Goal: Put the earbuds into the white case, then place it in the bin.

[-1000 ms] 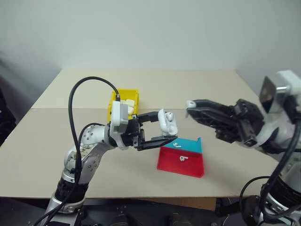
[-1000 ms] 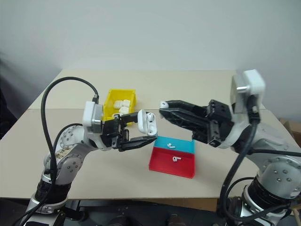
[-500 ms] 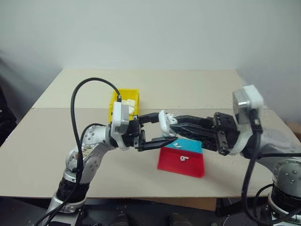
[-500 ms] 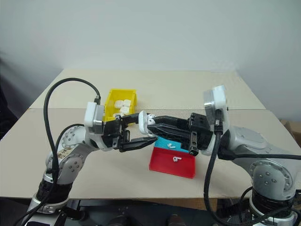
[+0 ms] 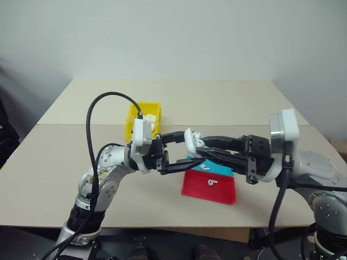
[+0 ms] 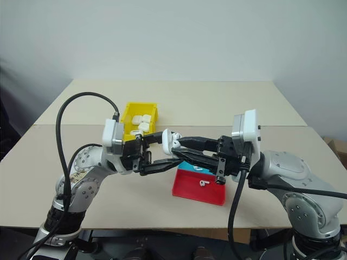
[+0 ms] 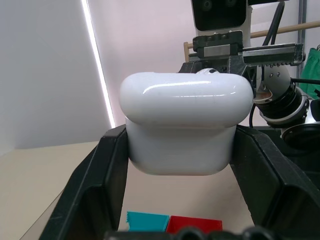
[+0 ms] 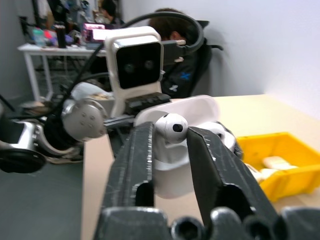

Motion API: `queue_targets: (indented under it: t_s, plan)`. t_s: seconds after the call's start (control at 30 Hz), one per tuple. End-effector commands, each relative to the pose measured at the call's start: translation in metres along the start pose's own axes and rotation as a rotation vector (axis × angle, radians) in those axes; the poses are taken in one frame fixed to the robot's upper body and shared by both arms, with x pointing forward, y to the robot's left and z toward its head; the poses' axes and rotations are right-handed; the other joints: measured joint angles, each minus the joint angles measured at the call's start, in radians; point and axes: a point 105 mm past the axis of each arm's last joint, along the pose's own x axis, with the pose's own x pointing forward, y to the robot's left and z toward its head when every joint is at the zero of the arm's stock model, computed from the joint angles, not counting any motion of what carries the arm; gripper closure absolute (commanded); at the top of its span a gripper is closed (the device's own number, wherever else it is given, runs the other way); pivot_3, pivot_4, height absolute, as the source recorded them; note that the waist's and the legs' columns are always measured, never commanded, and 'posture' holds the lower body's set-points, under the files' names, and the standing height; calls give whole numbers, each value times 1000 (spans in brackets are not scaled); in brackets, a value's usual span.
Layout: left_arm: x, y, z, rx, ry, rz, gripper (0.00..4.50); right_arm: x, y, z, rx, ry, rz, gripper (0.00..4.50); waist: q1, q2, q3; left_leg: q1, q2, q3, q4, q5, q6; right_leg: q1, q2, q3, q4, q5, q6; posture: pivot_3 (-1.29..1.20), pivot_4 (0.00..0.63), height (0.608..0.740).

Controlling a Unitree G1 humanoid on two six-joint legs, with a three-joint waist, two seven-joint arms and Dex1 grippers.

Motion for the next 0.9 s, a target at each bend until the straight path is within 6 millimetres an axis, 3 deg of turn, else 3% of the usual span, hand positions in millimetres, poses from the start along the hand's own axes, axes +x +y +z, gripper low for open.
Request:
queue_targets:
  t_s: [0.03,0.13,0.4,0.53,0.63,0.9]
  plan:
    - [1,0,10,55,-35,-2,1707,1,3,4,-81,1,-2,1881,0,0,0,0,0,0,0,0,0,0,0,0,0,0,0,0,150,740]
    - [0,-1,10,52,-35,4,1707,-1,2,2,-78,15,-1,916,1,0,0,0,0,0,0,0,0,0,0,0,0,0,0,0,150,740]
    - [-2,0,6,48,-19,14,1707,-20,-9,13,-91,22,-15,916,2,0,0,0,0,0,0,0,0,0,0,0,0,0,0,0,150,740]
    - [0,2,2,44,-9,15,1707,-26,-18,33,-148,24,-5,916,-1,0,0,0,0,0,0,0,0,0,0,0,-1,0,0,0,150,740]
    - [2,4,-1,47,0,11,1707,-19,-26,52,-167,29,34,1492,-3,0,0,1,0,0,0,0,0,0,0,1,0,0,0,0,150,740]
    - [10,16,-10,62,36,5,1707,19,-32,63,-230,97,171,4280,0,0,0,-1,0,1,0,0,0,-1,0,1,-1,1,-2,0,150,740]
